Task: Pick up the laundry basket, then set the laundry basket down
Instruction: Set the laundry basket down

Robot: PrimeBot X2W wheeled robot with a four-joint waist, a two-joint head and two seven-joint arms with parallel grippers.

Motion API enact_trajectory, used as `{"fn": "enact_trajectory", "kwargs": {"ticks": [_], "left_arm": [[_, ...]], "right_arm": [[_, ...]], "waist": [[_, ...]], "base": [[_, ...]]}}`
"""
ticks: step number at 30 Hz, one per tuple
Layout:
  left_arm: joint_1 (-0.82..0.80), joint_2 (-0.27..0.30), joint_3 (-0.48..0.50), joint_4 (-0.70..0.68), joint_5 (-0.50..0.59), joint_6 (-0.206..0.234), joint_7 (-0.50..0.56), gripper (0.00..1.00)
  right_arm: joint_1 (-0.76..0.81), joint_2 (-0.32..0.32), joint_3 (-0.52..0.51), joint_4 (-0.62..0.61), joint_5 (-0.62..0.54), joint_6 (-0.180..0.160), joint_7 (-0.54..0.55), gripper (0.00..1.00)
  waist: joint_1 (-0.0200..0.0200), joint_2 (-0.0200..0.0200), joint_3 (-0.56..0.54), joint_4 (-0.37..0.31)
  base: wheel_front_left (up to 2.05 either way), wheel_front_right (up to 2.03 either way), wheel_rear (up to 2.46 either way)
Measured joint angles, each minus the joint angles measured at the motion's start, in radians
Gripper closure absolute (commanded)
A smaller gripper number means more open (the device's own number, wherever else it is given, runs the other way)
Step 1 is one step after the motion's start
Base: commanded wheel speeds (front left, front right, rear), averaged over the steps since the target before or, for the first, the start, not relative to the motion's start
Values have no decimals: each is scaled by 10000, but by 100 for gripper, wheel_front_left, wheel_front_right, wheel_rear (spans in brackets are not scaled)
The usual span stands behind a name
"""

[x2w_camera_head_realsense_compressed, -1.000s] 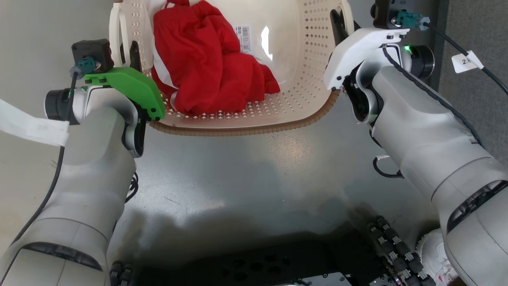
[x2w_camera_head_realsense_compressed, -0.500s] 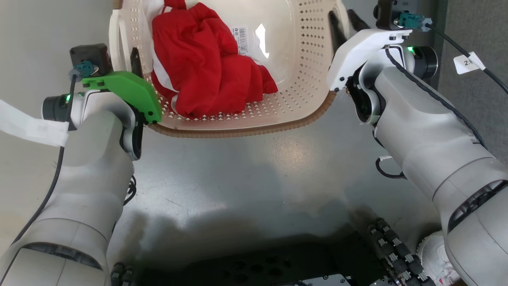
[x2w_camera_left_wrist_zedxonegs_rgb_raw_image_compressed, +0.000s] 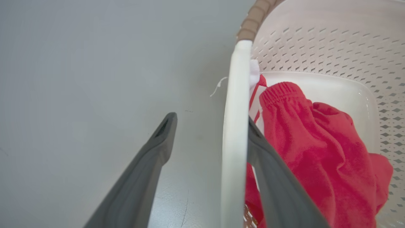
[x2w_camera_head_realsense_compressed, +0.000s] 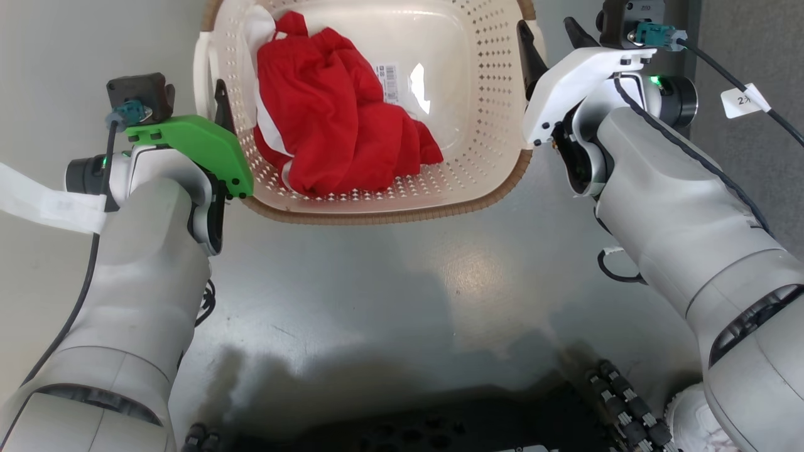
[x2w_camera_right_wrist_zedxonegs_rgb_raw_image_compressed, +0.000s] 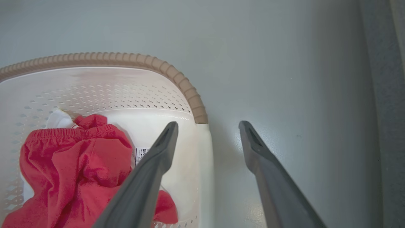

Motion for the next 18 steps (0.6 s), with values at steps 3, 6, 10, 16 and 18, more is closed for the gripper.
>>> {"fn": "enact_trajectory", "kwargs": {"ticks": [3,6,10,16,18], "left_arm": [[5,6,69,-23,-2,-54,0,0],[19,6,127,-209,0,-123,0,0],[23,2,224,-794,17,-136,-2,0],[251,54,487,-1427,132,-205,-2,0],[514,115,579,-1672,192,-205,-4,0]], "right_arm": [[0,0,-165,13,-174,0,0,0],[-1,-27,-288,-10,-328,-2,0,0],[0,-188,-583,-201,-464,-2,0,0],[20,-407,-1005,-660,-796,-4,-12,0],[97,-445,-1210,-867,-924,-4,-12,0]], "waist": [[0,0,-186,25],[0,0,-409,47],[0,0,-756,80],[0,0,-1261,122],[0,0,-1483,136]], "base": [[0,0,0],[0,0,0],[0,0,0],[0,0,0],[0,0,0]]}}
